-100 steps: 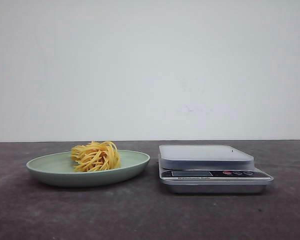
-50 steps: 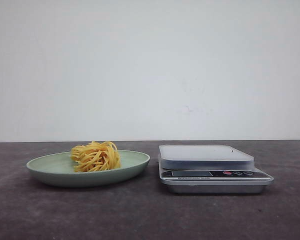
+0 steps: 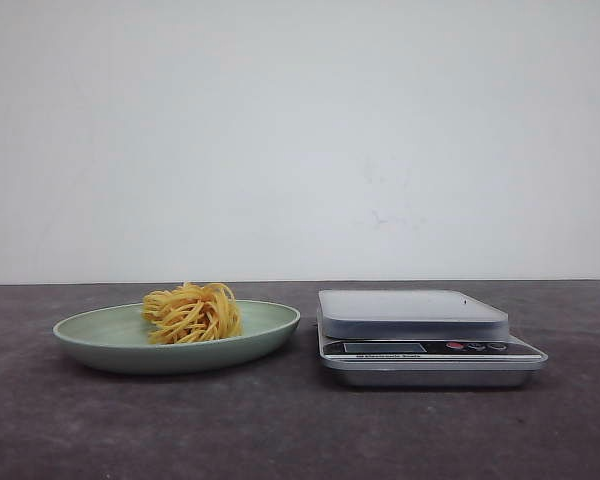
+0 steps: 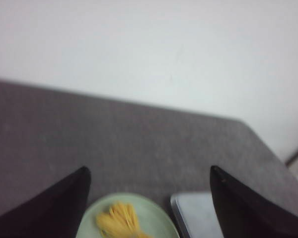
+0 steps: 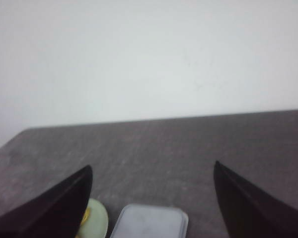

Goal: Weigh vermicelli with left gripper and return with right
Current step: 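Lower the left gripper onto the vermicelli bundle and close on it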

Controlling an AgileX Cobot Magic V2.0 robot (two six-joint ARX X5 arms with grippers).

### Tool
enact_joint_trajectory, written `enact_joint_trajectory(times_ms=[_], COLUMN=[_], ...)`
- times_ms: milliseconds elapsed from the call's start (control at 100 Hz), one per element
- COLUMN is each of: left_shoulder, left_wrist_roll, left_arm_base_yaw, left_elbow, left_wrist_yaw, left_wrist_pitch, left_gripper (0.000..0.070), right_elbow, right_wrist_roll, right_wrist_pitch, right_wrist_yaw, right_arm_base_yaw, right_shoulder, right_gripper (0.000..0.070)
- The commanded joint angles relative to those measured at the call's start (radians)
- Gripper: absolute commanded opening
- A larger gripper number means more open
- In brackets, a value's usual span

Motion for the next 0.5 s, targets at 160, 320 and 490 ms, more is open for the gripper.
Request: enact_joint_trajectory(times_ms=[160,320,490], left_shoulder=[0.310,0.501,0.657], left_wrist_roll=[0.014,-0.035,-0.089], left_arm_base_yaw=[-0.130,-0.232,-0.325], left_elbow=[0.045,0.045,0.046], left_wrist_yaw=[-0.014,-0.064,-0.132], left_wrist_pitch=[-0.046,-0.029,0.044], left_gripper=[0.0474,0.0470,0.0470], right_elbow=[0.035,0.035,0.035], right_wrist_roll=[-0.028,-0.028,-0.029], right_wrist_pitch=[-0.032,-0.065,-0.094], right_wrist_yaw=[-0.023,-0.022,-0.022], right_arm_base_yaw=[0.024,0.043,0.056], right_shoulder=[0.072,0.095,0.108], right_gripper=[0.0493,0.0494,0.0494])
